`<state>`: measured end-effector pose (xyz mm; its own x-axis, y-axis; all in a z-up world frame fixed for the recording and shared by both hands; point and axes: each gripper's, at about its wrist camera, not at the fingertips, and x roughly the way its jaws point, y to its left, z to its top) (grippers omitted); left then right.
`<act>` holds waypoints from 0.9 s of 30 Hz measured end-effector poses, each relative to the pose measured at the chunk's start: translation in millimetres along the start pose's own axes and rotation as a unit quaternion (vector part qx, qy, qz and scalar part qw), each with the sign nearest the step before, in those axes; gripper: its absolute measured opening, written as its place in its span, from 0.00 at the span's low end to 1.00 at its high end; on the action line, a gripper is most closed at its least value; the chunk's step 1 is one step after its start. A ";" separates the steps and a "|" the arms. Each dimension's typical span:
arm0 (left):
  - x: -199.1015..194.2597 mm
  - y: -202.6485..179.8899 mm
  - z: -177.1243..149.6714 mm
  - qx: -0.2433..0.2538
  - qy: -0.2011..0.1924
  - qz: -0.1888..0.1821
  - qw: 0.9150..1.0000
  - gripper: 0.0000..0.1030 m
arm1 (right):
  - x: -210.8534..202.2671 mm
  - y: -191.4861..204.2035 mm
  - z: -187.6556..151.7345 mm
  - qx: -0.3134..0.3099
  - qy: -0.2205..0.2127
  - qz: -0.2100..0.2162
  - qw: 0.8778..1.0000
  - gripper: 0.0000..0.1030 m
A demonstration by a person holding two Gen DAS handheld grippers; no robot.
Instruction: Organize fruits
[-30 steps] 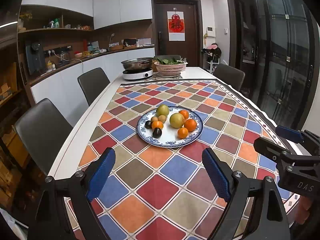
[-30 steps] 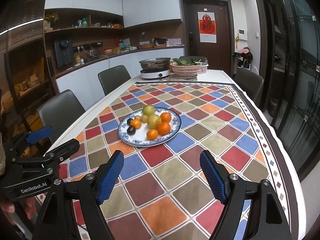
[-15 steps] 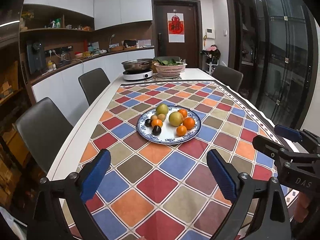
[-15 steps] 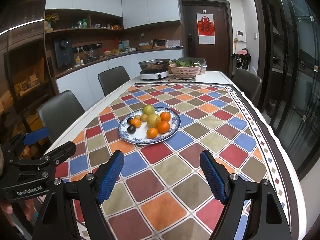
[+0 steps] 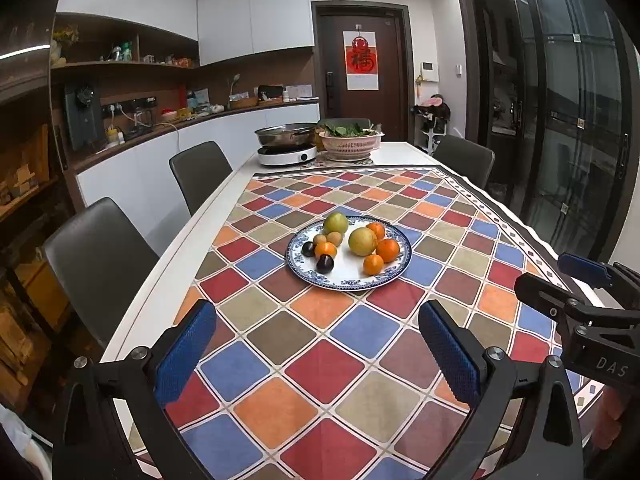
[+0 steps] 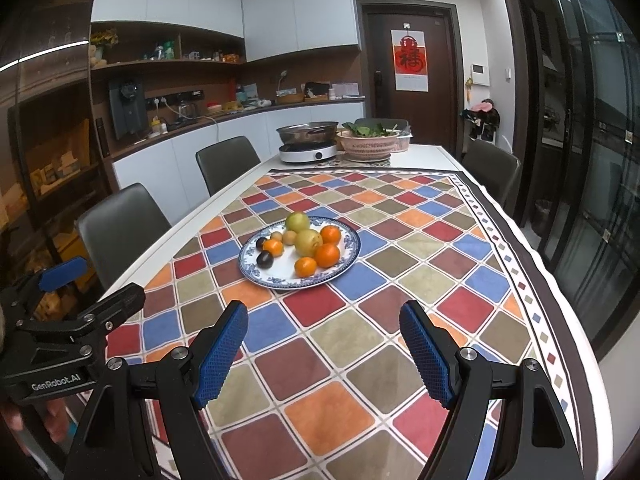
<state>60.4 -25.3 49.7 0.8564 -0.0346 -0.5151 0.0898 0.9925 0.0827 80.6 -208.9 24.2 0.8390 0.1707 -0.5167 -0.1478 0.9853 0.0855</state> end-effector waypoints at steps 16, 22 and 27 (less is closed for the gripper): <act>-0.9 1.6 0.0 0.003 -0.003 0.008 1.000 1.00 | -3.7 -0.5 -2.2 0.002 0.003 0.000 1.000 0.76; -1.2 2.6 -0.1 0.003 -0.004 0.009 1.000 1.00 | -4.0 -0.5 -2.2 0.003 0.003 0.000 1.000 0.76; -1.5 3.3 0.2 0.003 -0.005 0.010 1.000 1.00 | -3.7 -0.7 -2.3 0.003 0.004 0.001 1.000 0.76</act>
<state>59.5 -22.0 50.9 0.8629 -0.0159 -0.5051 0.0757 0.9923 0.0981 76.4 -210.2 24.1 0.8344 0.1719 -0.5237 -0.1460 0.9851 0.0908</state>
